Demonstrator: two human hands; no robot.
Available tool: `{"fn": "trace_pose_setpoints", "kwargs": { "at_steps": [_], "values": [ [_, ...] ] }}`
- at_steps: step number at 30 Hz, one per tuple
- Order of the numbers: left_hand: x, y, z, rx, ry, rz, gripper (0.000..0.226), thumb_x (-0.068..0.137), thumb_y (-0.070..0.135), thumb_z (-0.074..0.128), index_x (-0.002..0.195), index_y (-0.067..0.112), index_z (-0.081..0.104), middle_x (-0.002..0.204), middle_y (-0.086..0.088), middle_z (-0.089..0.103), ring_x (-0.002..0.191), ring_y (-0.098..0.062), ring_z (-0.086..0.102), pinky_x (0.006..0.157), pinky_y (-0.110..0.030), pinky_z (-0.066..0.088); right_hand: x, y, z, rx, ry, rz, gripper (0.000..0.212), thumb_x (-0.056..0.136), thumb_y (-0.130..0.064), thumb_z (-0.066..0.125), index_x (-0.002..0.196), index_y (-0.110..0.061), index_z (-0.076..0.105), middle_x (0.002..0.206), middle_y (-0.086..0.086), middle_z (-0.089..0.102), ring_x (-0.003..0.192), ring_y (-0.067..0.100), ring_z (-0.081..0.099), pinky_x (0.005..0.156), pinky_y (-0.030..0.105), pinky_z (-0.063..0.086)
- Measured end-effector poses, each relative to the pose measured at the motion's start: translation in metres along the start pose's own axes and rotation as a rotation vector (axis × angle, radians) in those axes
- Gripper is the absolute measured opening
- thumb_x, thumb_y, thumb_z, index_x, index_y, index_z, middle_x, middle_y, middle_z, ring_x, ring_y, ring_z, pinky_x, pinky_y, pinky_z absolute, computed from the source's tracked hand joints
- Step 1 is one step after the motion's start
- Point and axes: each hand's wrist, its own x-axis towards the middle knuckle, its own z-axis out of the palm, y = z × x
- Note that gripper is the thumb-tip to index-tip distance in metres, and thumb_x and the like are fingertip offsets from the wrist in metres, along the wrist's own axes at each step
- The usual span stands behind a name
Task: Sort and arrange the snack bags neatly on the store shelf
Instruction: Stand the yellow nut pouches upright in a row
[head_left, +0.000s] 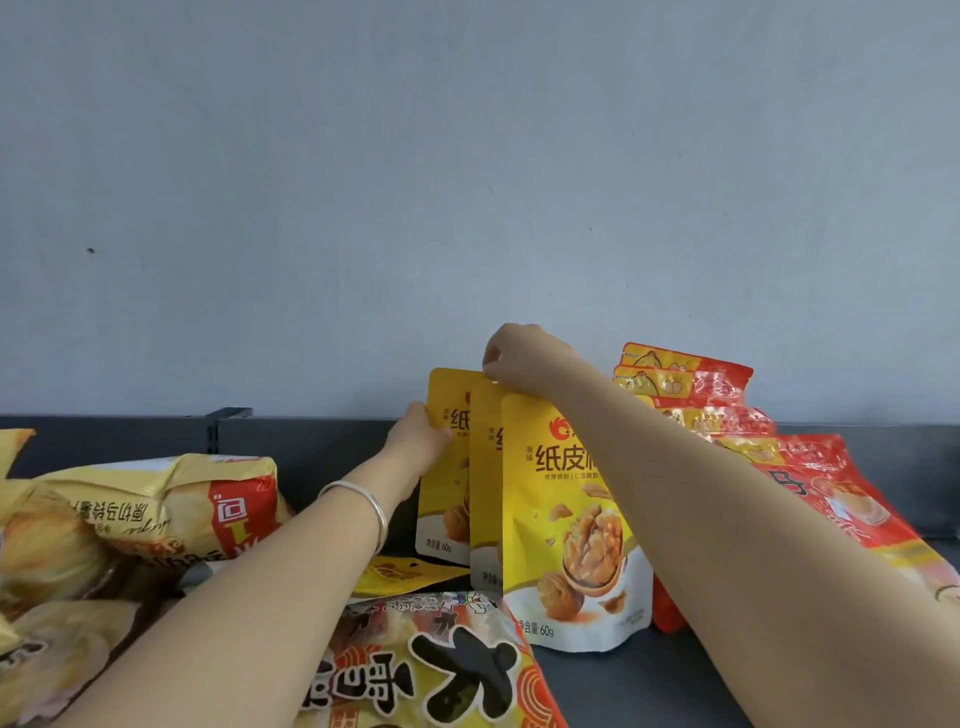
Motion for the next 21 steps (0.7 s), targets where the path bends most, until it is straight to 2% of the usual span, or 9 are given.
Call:
{"fn": "trace_pose_setpoints", "kwargs": {
  "at_steps": [5, 7, 9, 13, 17, 21],
  "values": [
    [-0.016, 0.004, -0.019, 0.049, 0.110, 0.004, 0.050, 0.096, 0.019, 0.053, 0.140, 0.012, 0.032, 0.135, -0.013, 0.048, 0.120, -0.028, 0.050, 0.085, -0.034, 0.042, -0.010, -0.015, -0.012, 0.089, 0.020, -0.162, 0.025, 0.094, -0.019, 0.052, 0.112, -0.013, 0.067, 0.114, 0.005, 0.066, 0.102, 0.022, 0.061, 0.090, 0.037, 0.054],
    [-0.027, 0.006, -0.028, 0.106, 0.139, 0.016, 0.050, 0.096, 0.019, 0.053, 0.141, 0.012, 0.034, 0.139, -0.013, 0.045, 0.126, -0.029, 0.045, 0.093, -0.036, 0.041, -0.016, -0.026, -0.011, 0.114, 0.020, -0.218, 0.025, 0.094, -0.019, 0.051, 0.112, -0.013, 0.068, 0.115, 0.004, 0.066, 0.102, 0.020, 0.061, 0.090, 0.036, 0.054],
    [-0.038, 0.007, -0.036, 0.181, 0.157, 0.043, 0.041, 0.095, 0.019, 0.053, 0.135, 0.011, 0.043, 0.136, -0.012, 0.048, 0.124, -0.028, 0.046, 0.095, -0.036, 0.041, -0.023, -0.039, -0.008, 0.125, 0.017, -0.272, 0.026, 0.095, -0.018, 0.050, 0.113, -0.012, 0.067, 0.115, 0.004, 0.066, 0.103, 0.020, 0.061, 0.089, 0.033, 0.054],
    [-0.062, 0.002, -0.054, 0.357, 0.159, 0.094, 0.024, 0.096, 0.019, 0.051, 0.118, 0.012, 0.057, 0.121, -0.008, 0.058, 0.103, -0.018, 0.052, 0.082, -0.027, 0.041, -0.039, -0.063, 0.004, 0.146, -0.053, -0.388, 0.026, 0.097, -0.017, 0.050, 0.115, -0.011, 0.067, 0.116, 0.003, 0.066, 0.102, 0.016, 0.059, 0.089, 0.026, 0.050],
    [-0.081, -0.006, -0.068, 0.463, 0.171, 0.067, 0.022, 0.095, 0.022, 0.053, 0.111, 0.013, 0.063, 0.115, -0.008, 0.063, 0.105, -0.022, 0.056, 0.083, -0.029, 0.043, -0.055, -0.077, 0.025, 0.163, -0.154, -0.469, 0.025, 0.095, -0.018, 0.052, 0.113, -0.011, 0.068, 0.115, 0.004, 0.066, 0.097, 0.015, 0.056, 0.082, 0.025, 0.045],
    [-0.101, -0.011, -0.078, 0.542, 0.124, 0.061, 0.023, 0.095, 0.021, 0.053, 0.110, 0.010, 0.065, 0.109, -0.008, 0.066, 0.099, -0.023, 0.059, 0.078, -0.029, 0.044, -0.073, -0.085, 0.039, 0.157, -0.222, -0.487, 0.026, 0.096, -0.019, 0.052, 0.115, -0.010, 0.068, 0.115, 0.005, 0.066, 0.102, 0.019, 0.058, 0.079, 0.024, 0.040]
  ]
}}
